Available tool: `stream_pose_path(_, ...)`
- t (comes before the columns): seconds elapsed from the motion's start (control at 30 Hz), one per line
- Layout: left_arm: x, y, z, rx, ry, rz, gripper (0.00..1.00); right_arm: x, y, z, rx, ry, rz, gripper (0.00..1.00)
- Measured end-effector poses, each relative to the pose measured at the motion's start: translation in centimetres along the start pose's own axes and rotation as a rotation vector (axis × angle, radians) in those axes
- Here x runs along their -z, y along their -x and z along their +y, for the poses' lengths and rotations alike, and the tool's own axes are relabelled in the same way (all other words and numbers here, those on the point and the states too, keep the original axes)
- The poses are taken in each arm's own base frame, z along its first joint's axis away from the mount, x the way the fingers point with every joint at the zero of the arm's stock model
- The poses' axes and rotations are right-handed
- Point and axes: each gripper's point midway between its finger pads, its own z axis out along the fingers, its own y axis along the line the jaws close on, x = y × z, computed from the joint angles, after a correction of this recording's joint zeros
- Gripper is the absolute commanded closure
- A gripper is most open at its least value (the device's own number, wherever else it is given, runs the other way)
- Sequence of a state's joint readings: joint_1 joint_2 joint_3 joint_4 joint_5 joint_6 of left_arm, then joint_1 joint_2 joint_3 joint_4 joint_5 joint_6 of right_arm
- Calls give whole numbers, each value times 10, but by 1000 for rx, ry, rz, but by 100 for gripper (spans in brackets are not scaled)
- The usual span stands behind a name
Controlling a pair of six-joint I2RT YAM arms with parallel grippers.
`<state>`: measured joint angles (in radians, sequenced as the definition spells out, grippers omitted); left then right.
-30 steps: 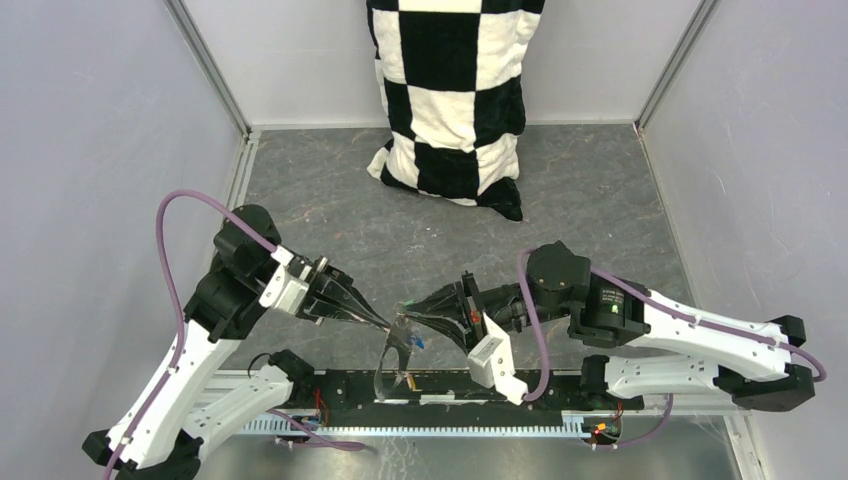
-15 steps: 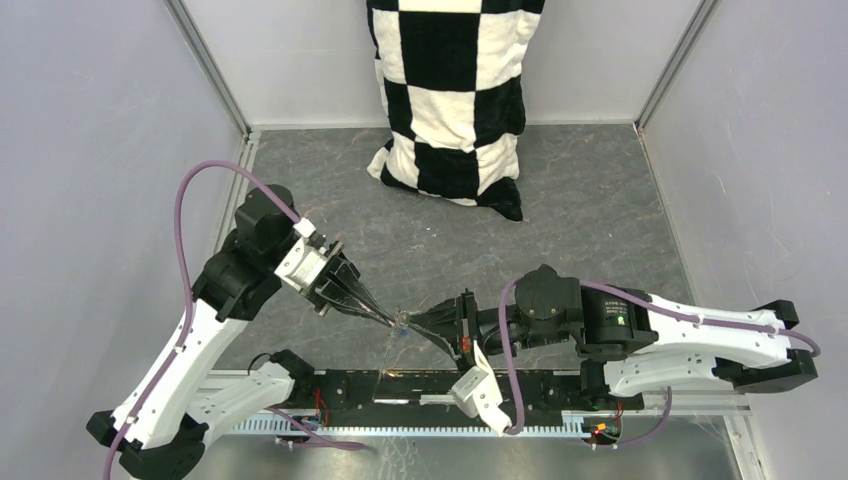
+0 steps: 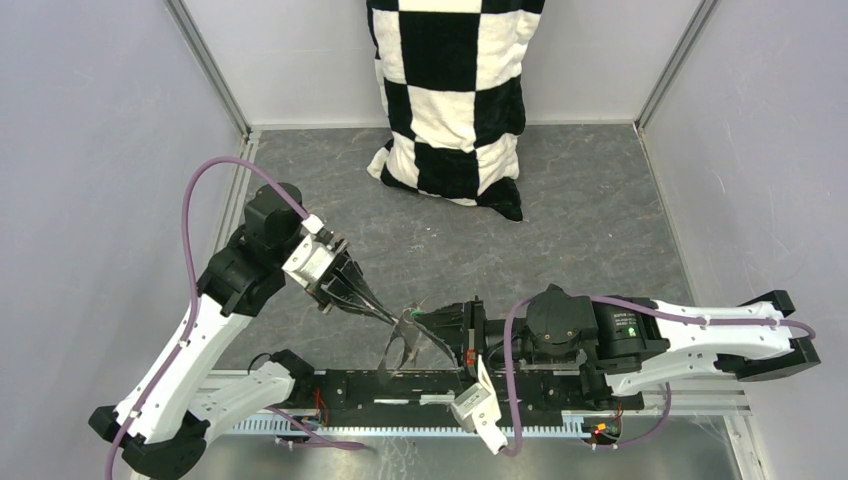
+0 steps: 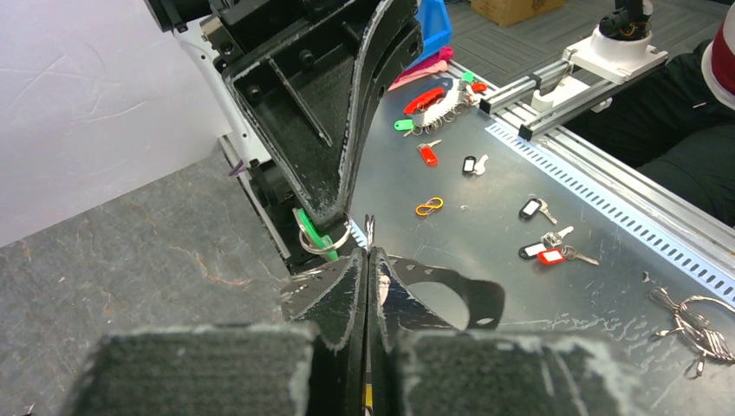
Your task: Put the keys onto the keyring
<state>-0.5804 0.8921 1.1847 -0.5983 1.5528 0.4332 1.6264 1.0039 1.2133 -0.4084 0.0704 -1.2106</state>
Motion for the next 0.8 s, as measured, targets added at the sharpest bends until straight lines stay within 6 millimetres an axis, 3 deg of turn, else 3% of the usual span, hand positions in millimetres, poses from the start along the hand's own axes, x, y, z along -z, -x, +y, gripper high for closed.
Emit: stream_pose_path(0.8,0,-3,4,14,7,4,98,-3,-2,9,14,33,20,100)
